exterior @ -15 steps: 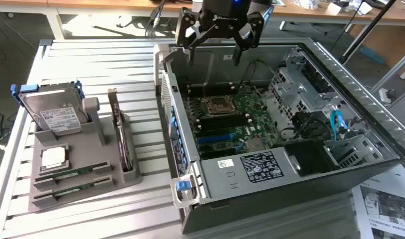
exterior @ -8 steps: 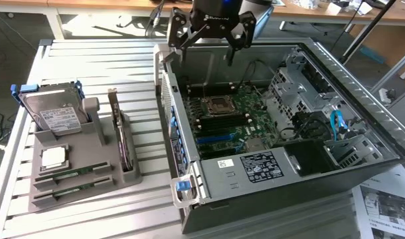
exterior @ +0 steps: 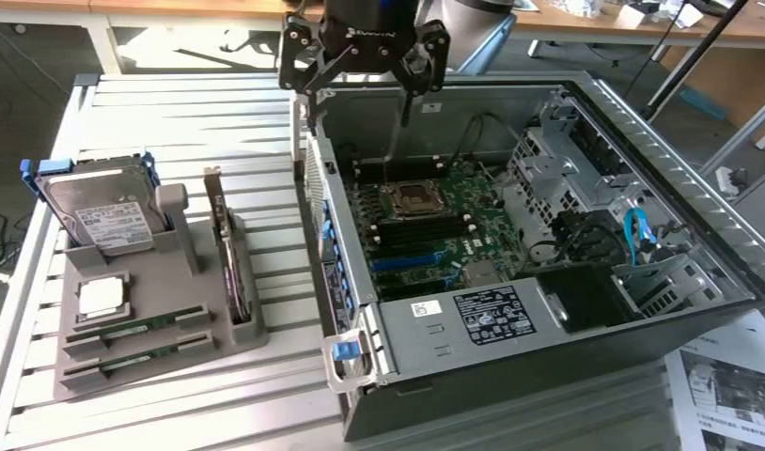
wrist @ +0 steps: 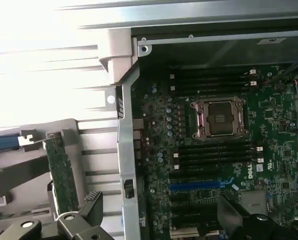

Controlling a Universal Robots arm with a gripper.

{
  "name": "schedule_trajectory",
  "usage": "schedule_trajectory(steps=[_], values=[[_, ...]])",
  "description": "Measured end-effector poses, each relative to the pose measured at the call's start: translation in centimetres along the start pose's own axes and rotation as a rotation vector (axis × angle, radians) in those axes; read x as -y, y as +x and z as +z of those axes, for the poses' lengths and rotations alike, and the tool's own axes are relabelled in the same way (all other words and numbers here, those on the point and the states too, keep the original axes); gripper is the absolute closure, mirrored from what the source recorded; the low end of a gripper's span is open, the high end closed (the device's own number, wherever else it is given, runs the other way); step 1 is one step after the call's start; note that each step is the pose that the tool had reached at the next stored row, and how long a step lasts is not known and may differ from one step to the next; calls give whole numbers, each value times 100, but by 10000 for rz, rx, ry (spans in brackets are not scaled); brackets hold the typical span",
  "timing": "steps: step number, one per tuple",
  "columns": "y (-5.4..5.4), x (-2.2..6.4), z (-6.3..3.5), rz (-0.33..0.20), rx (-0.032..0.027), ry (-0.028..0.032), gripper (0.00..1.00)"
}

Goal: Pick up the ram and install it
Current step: 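Reach for the ram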

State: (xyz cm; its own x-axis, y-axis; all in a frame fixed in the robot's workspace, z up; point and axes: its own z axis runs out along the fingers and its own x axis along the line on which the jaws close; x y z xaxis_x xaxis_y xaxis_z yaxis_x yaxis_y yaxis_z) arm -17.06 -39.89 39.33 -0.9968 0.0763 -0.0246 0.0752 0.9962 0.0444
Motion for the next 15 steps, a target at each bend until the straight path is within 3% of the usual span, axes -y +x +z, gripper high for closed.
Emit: schedule_trajectory(steps=[3,7,15], values=[[109,8,-3,-2,1,0,1],[374,28,-11,-1,5,0,1],[768,58,-21,-1,26,-3,1]])
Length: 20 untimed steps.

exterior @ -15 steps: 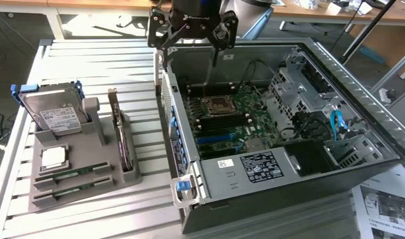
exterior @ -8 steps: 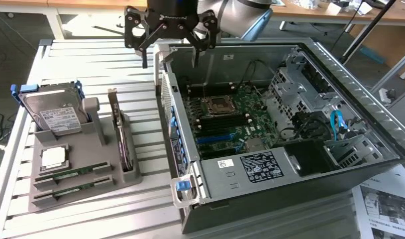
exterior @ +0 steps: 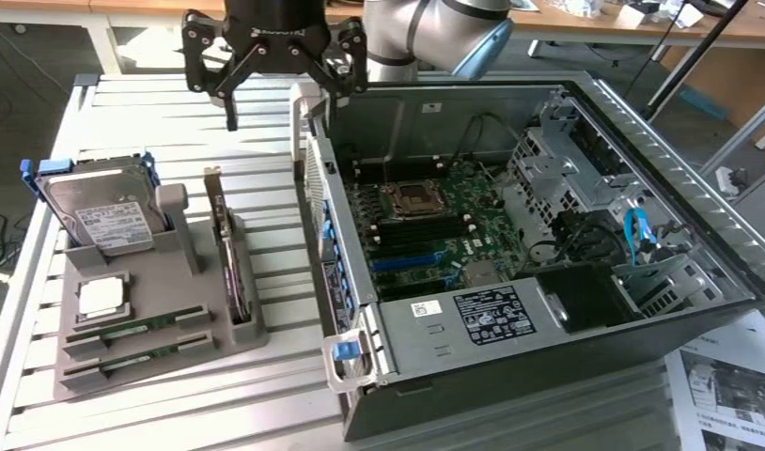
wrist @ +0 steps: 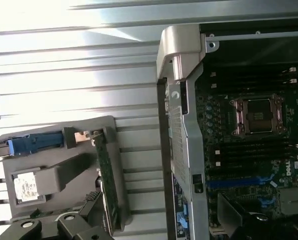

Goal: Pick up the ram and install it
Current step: 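Reach for the ram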

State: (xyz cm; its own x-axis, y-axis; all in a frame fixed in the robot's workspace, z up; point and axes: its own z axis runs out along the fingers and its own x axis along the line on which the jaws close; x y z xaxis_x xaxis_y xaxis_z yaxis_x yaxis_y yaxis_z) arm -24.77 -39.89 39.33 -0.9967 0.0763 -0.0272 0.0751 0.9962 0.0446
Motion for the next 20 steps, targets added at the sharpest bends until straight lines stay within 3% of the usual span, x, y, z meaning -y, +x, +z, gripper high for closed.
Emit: schedule_trajectory(steps=[16,20], values=[[700,53,-22,0,5,0,1],[768,58,-24,-1,5,0,1]])
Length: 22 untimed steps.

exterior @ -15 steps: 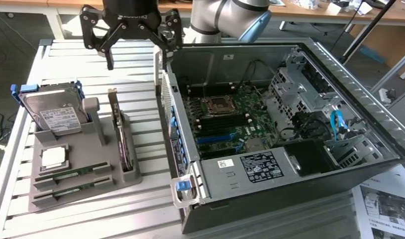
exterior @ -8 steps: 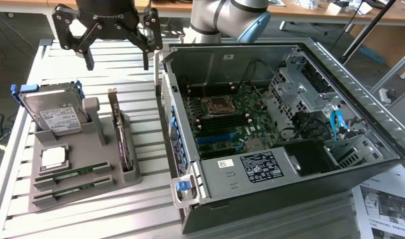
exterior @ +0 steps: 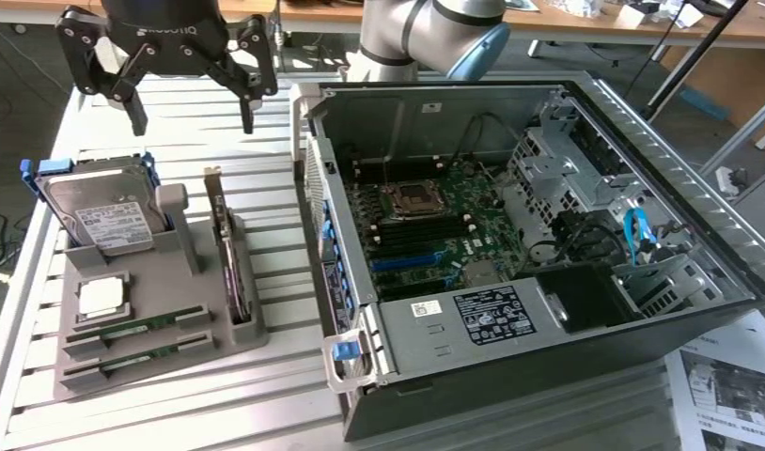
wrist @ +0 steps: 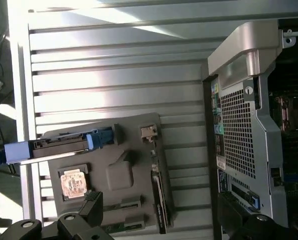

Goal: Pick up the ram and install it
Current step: 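Reach for the ram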

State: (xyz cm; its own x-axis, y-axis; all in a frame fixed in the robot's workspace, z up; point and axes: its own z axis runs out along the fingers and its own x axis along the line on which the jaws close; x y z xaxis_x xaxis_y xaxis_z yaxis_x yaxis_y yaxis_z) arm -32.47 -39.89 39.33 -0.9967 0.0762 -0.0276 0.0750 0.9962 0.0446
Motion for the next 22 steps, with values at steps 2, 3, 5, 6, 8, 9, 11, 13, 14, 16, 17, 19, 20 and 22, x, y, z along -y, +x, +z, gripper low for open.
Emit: schedule_trajectory(steps=[2,3,5,6,8,9,11,13,14,16,17,19,20,22], values=[[0,0,0,0,0,0,1],[0,0,0,0,0,0,1],[0,0,0,0,0,0,3],[0,0,0,0,0,0,9],[0,0,0,0,0,0,15],[0,0,0,0,0,0,22],[0,0,0,0,0,0,27],[0,0,0,0,0,0,33],[0,0,0,0,0,0,40],[0,0,0,0,0,0,51],[0,0,0,0,0,0,64],[0,0,0,0,0,0,76],[0,0,0,0,0,0,82],[0,0,0,0,0,0,89]])
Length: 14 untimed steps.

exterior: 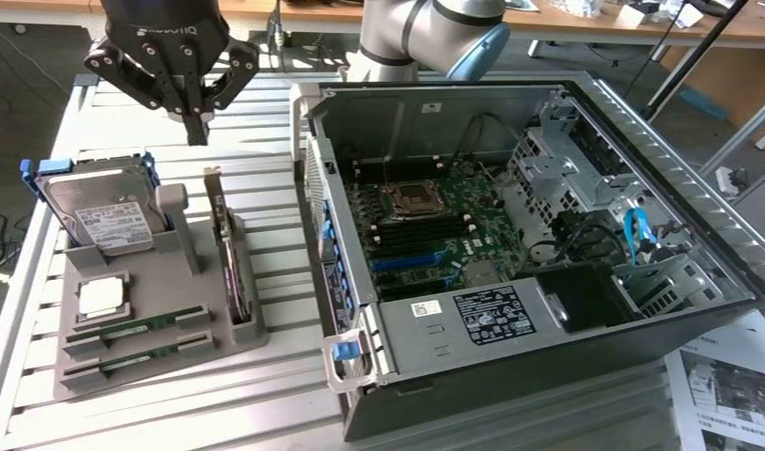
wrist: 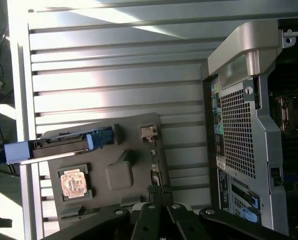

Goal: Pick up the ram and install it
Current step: 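Reach for the ram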

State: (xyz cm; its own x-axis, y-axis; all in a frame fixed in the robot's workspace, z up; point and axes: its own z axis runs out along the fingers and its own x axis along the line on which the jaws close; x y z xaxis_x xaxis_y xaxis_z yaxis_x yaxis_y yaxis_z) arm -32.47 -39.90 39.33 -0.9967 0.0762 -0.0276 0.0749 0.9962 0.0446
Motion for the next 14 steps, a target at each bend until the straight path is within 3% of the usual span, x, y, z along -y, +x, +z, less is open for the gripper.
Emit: schedule_trajectory(steps=[7,14], values=[[12,1,1,0,-1,-26,89],[230,17,-7,1,-2,-27,89]])
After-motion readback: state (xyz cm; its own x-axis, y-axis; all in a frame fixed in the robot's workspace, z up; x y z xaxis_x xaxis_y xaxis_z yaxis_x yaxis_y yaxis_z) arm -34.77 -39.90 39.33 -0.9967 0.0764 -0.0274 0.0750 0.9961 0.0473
